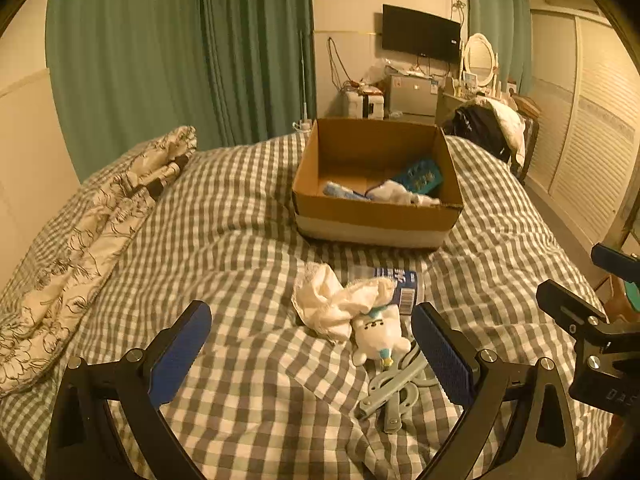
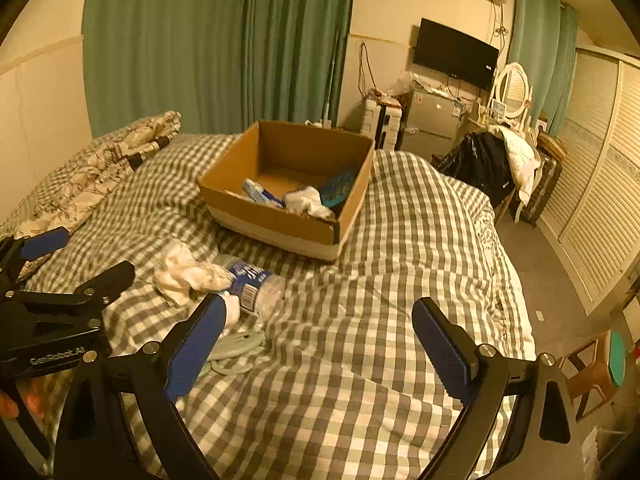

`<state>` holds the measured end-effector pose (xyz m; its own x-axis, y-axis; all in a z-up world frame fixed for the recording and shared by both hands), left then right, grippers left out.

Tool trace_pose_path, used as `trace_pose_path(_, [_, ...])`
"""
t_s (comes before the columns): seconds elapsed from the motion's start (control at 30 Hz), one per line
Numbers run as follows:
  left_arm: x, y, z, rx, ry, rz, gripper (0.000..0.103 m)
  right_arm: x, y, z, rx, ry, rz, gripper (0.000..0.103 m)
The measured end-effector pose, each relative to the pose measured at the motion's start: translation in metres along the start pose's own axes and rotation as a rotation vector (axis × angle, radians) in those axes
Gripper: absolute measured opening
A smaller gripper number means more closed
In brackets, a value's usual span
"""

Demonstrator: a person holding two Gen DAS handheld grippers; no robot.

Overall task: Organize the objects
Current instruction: 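Grasp the white lace cloth with the left tool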

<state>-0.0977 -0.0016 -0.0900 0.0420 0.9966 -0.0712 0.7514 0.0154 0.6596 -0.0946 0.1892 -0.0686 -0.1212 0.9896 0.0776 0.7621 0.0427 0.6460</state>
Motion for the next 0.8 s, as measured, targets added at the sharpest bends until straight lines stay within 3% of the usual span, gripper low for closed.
trace_pose_path(0.3, [-0.007,-0.028,0.014,-0.079,0.01,-0.041,0.103,0.01,-0.027,0.012,-0.066,-0.032,0.007,0.094])
trace_pose_path(0.63, [0.001,-0.067,0.009,-0.146,-0.013,-0.001,0.103,0.008,-0.052,0.024,-0.121,-0.041,-0.023,0.094])
trace_pose_path(0.8, [0.012,-0.099,-0.005,-0.185,-0.051,0.026,0.092,0.008,-0.062,0.028,-0.151,-0.055,-0.038,0.094])
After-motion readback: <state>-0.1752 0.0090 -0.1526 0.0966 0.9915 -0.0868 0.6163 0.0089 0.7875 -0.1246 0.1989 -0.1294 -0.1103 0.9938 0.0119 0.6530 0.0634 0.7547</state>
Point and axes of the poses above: each gripper's, at about its wrist camera, not at the fingertips, and y roughly against the way its jaws point, x to its right, z to its underside, the point moved 3 cm from there along -y, roughly the way its jaws point, and after that the axes turned 2 degrees about -y, right-handed, at the moved point
